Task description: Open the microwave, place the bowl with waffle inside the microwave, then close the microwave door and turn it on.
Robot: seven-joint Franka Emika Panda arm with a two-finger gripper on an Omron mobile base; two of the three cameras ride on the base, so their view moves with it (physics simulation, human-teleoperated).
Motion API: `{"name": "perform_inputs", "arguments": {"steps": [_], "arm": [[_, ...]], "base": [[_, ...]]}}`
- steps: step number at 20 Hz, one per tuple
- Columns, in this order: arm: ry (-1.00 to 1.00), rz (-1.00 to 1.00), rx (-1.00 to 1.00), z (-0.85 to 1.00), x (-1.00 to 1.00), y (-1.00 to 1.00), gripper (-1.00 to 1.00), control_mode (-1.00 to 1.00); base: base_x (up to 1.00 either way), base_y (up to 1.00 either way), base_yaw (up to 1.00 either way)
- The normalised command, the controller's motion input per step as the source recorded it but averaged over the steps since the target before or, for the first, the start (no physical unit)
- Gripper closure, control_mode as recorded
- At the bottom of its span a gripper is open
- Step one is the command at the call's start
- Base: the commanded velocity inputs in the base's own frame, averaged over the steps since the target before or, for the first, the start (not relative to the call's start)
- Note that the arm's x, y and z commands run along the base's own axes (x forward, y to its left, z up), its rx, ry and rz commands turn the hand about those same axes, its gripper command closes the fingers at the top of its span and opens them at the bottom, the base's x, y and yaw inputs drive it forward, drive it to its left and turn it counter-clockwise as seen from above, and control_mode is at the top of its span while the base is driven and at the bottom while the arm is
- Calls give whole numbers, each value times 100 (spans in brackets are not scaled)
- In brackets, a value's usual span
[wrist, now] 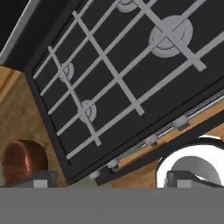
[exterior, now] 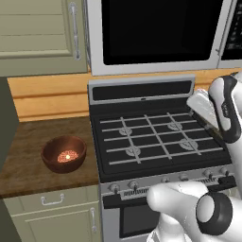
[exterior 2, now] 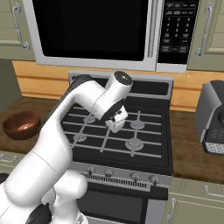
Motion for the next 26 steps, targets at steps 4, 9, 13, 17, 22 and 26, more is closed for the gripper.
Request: {"name": "perform_inputs", "arguments": {"steps": [4,9,13,17,22,26], "arm": [[-1,-19,68,20,-3,-72,-100,-100],[-14,-20,64,50,18,-25,-100,-100],[-8,-22,57,81,30,-15,-100,-100],[-14,-20,56,98,23,-17,-100,-100],[-16,-29,50,77,3,-47,-100,-100],[-2,-32,26,69,7,-17,-100,-100]], "base": [[0,0,0],[0,0,0],[0,0,0],[0,0,0],[0,0,0],[0,0,0]]}}
